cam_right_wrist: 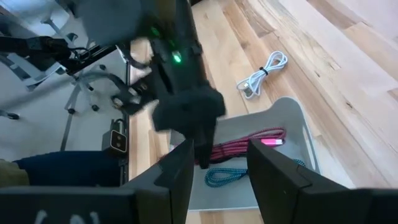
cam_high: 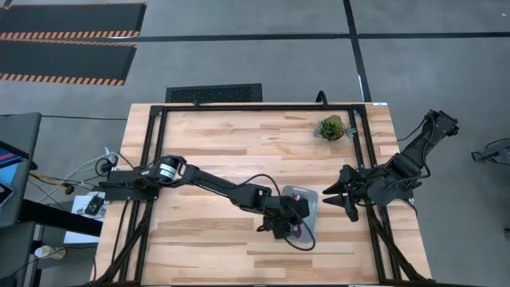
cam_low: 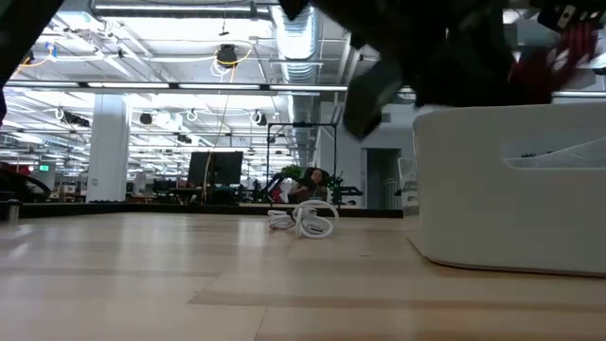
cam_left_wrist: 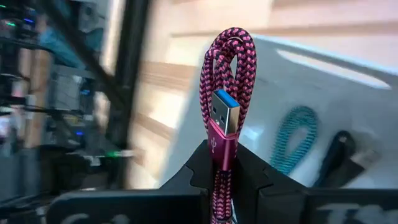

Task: Pick and place USB-C Cables
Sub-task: Put the pink charger cable into the gray bin

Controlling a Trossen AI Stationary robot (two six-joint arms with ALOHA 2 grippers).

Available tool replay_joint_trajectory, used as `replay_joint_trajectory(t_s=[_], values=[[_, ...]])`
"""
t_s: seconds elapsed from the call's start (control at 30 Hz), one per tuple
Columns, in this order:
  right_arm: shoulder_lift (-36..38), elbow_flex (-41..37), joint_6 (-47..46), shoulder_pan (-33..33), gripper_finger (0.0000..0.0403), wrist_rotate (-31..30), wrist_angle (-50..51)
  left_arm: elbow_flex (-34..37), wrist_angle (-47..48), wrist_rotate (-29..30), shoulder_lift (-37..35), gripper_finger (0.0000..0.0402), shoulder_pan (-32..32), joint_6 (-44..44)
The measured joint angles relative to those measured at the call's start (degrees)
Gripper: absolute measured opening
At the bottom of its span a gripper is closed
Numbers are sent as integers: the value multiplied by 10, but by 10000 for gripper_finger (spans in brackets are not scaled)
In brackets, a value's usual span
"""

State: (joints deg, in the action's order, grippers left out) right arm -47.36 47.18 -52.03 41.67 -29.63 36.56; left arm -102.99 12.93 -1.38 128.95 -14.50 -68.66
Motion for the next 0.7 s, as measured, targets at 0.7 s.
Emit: replay_joint_trajectory(t_s=[0.7], values=[[0,0,0,0,168,0,-1,-4,105,0,16,12,25,-55]])
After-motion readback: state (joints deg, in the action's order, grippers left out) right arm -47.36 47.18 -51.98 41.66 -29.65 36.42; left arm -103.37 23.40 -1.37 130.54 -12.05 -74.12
